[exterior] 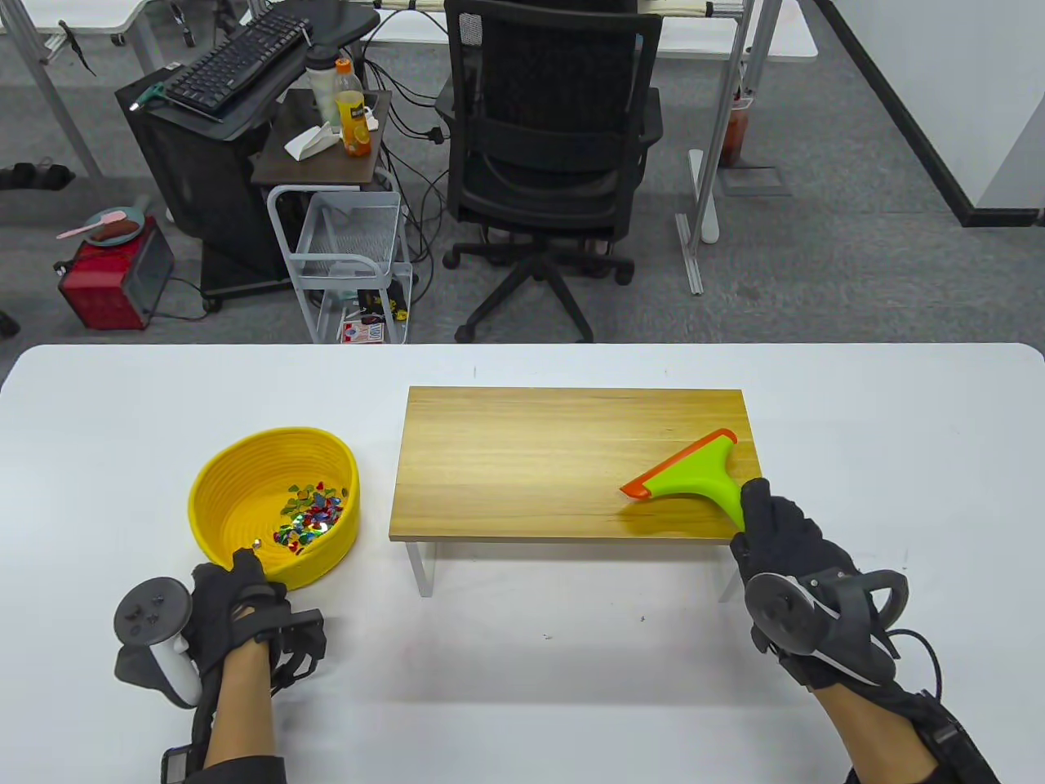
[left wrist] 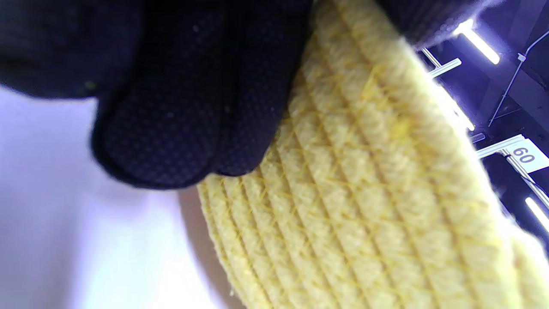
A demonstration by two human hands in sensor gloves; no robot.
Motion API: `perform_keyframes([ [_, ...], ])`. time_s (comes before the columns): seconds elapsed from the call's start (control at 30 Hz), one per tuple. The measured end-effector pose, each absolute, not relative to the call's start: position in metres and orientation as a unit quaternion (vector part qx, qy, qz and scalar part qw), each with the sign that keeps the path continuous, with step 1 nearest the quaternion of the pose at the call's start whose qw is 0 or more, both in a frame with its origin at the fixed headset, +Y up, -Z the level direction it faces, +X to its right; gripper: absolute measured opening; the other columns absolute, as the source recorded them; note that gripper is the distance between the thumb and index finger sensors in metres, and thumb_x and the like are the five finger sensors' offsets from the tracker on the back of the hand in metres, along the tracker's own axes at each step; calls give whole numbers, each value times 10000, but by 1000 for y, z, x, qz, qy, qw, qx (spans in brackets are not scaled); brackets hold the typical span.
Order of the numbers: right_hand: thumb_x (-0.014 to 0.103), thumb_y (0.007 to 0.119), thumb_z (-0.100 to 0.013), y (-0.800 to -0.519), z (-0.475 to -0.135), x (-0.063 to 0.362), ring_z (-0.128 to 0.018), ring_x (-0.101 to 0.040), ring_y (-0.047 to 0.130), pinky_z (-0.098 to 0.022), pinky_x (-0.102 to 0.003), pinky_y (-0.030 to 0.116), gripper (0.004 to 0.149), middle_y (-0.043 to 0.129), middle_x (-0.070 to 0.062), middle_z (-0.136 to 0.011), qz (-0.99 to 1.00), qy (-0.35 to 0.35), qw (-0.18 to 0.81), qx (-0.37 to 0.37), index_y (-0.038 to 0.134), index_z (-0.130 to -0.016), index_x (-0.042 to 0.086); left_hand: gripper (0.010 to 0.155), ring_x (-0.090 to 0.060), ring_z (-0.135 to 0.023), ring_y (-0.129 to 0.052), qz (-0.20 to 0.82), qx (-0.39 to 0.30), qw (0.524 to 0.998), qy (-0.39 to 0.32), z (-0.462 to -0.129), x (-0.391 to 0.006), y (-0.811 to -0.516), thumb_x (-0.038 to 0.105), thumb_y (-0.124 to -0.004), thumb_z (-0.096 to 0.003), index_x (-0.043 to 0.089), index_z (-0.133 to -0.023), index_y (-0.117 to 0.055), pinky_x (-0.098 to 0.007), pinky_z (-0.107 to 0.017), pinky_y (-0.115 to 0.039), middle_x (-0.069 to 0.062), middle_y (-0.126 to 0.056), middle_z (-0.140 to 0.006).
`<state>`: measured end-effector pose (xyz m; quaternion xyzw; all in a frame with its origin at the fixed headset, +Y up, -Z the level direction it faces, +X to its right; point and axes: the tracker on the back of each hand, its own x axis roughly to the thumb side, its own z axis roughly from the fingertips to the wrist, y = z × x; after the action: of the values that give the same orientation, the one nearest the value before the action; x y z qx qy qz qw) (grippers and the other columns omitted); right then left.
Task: Scrape sequins from tabletop organizer into fabric basket
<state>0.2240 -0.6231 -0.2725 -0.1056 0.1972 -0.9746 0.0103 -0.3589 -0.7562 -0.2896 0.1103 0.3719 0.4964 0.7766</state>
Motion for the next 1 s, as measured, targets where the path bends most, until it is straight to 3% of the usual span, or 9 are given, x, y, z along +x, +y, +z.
perform_keyframes([
  [0.27, 334, 691, -598, -624, -272, 222, -598, -352, 957, -404, -391, 866, 613, 726, -237, -978, -974, 199, 12, -106, 498, -1099, 37, 779, -479, -552, -998, 417, 83, 827, 367, -289, -354, -736, 527, -744, -478, -31, -959, -492, -599, -335, -855, -294, -915, -757],
  [0.37, 334, 692, -597, -624, -272, 222, -598, -354, 957, -404, -390, 867, 614, 724, -238, -978, -974, 200, 13, -106, 499, -1098, 36, 806, -595, -811, -717, 360, 81, 863, 346, -290, -347, -721, 569, -723, -481, 48, -1020, -425, -728, -514, -646, -360, -629, -970],
  [0.43, 334, 692, -598, -624, -272, 221, -598, -354, 957, -404, -391, 866, 615, 725, -238, -978, -974, 201, 12, -106, 497, -1099, 36, 818, -607, -874, -593, 316, 94, 885, 328, -290, -340, -709, 593, -711, -482, 81, -1039, -399, -771, -569, -500, -357, -543, -1010],
  [0.53, 334, 691, -598, -625, -272, 220, -599, -353, 957, -405, -391, 866, 614, 723, -238, -979, -974, 202, 13, -107, 497, -1099, 37, 822, -574, -898, -590, 269, 143, 917, 257, -290, -324, -689, 608, -716, -477, 93, -1043, -417, -764, -589, -471, -318, -556, -1031],
  [0.67, 334, 690, -598, -626, -271, 220, -601, -352, 957, -407, -391, 866, 615, 722, -238, -980, -973, 204, 11, -107, 495, -1100, 37, 827, -509, -950, -582, 260, 142, 953, 71, -294, -291, -671, 612, -724, -481, 111, -1059, -409, -689, -654, -491, -248, -553, -1075],
  [0.8, 334, 689, -598, -628, -270, 219, -604, -354, 955, -409, -392, 866, 616, 720, -237, -981, -973, 206, 9, -108, 493, -1099, 36, 814, -444, -955, -656, 241, 184, 950, -72, -285, -257, -661, 637, -745, -465, 161, -1064, -467, -622, -692, -556, -182, -613, -1084],
  [1.0, 335, 689, -598, -630, -268, 219, -607, -353, 954, -412, -392, 865, 618, 718, -237, -982, -972, 209, 6, -108, 490, -1101, 36, 800, -354, -948, -750, 213, 251, 921, -206, -261, -216, -647, 677, -760, -427, 229, -1048, -530, -549, -729, -630, -107, -690, -1075],
])
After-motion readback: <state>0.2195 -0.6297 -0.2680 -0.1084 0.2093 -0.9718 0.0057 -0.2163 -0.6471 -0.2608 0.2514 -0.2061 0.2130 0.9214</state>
